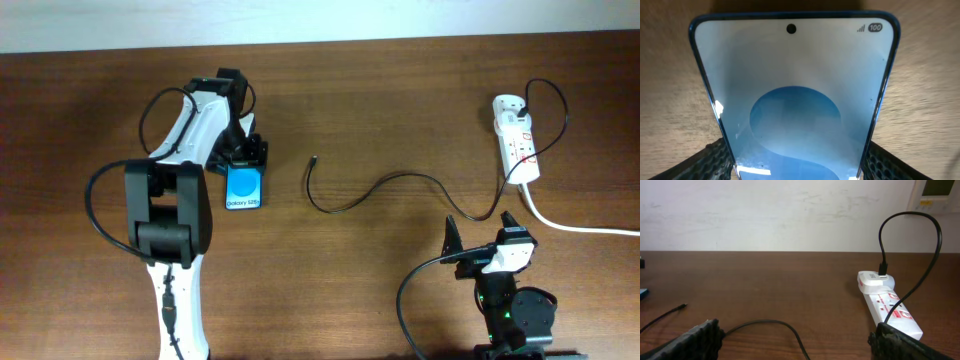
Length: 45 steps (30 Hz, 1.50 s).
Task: Plug charger to phone and switch on socket
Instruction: 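Lift the phone with the left gripper and tilt it toward center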
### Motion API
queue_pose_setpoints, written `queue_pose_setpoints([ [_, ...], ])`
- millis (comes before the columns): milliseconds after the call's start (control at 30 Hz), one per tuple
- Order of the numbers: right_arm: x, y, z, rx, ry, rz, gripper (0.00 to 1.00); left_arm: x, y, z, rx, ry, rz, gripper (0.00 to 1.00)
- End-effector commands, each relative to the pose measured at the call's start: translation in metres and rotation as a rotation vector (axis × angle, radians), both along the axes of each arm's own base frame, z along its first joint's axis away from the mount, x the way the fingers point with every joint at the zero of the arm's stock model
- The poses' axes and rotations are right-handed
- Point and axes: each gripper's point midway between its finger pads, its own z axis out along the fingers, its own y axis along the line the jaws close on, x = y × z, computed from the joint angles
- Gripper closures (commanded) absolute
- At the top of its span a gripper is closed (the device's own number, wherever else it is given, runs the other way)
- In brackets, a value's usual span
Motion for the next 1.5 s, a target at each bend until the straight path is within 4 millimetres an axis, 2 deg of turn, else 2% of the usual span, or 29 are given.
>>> queue_pose_setpoints([
  [0, 0.0, -0.001, -0.002, 0.005, 0.004, -0.006, 0.02, 0.019, -0.008, 0.025, -0.039, -0.064, 0.001, 0.23],
  [100, 0.0, -0.001, -0.002, 0.005, 0.004, -0.006, 0.01, 0.027, -0.011, 0.04, -0.048, -0.095, 0.002, 0.27],
  [200, 0.0, -0.001, -0.002, 0.005, 0.004, -0.006, 0.02, 0.031, -0.027, 0.048, -0.145, -0.105, 0.002, 0.36],
  [300, 0.0, -0.001, -0.002, 0.005, 0.004, -0.006, 0.02, 0.03, -0.037, 0.051, -0.204, -0.1, 0.003, 0.71],
  [433, 0.0, -0.001, -0.002, 0.005, 0.004, -0.006, 0.02, 0.028, -0.052, 0.056, -0.296, -0.086, 0.008, 1.0],
  [567, 0.0, -0.001, -0.002, 0.005, 0.004, -0.006, 0.02, 0.026, -0.063, 0.06, -0.358, -0.055, 0.089, 1.0],
  [833, 0.0, -0.001, -0.002, 0.005, 0.004, -0.006, 0.02, 0.018, -0.107, 0.088, -0.657, 0.01, 0.101, 1.0],
  [900, 0.0, -0.001, -0.002, 0.005, 0.004, -0.006, 0.02, 0.018, -0.108, 0.089, -0.66, 0.032, 0.15, 1.0],
  [1000, 0.0, -0.001, -0.002, 0.005, 0.004, -0.005, 0.02, 0.016, -0.107, 0.088, -0.635, 0.117, 0.347, 1.0],
  [1067, 0.0, -0.001, -0.002, 0.005, 0.004, -0.006, 0.02, 0.011, -0.106, 0.088, -0.617, 0.17, 0.426, 1.0],
  [1200, 0.0, -0.001, -0.002, 0.005, 0.004, -0.006, 0.02, 0.002, -0.105, 0.088, -0.599, 0.22, 0.467, 1.0],
  [1300, 0.0, -0.001, -0.002, 0.005, 0.004, -0.005, 0.02, -0.009, -0.104, 0.089, -0.551, 0.333, 0.643, 1.0],
  [1400, 0.0, -0.001, -0.002, 0.005, 0.004, -0.006, 0.02, -0.01, -0.118, 0.103, -0.653, 0.395, 0.657, 1.0],
  [1467, 0.0, -0.001, -0.002, 0.005, 0.004, -0.006, 0.01, -0.011, -0.12, 0.106, -0.659, 0.422, 0.689, 1.0],
])
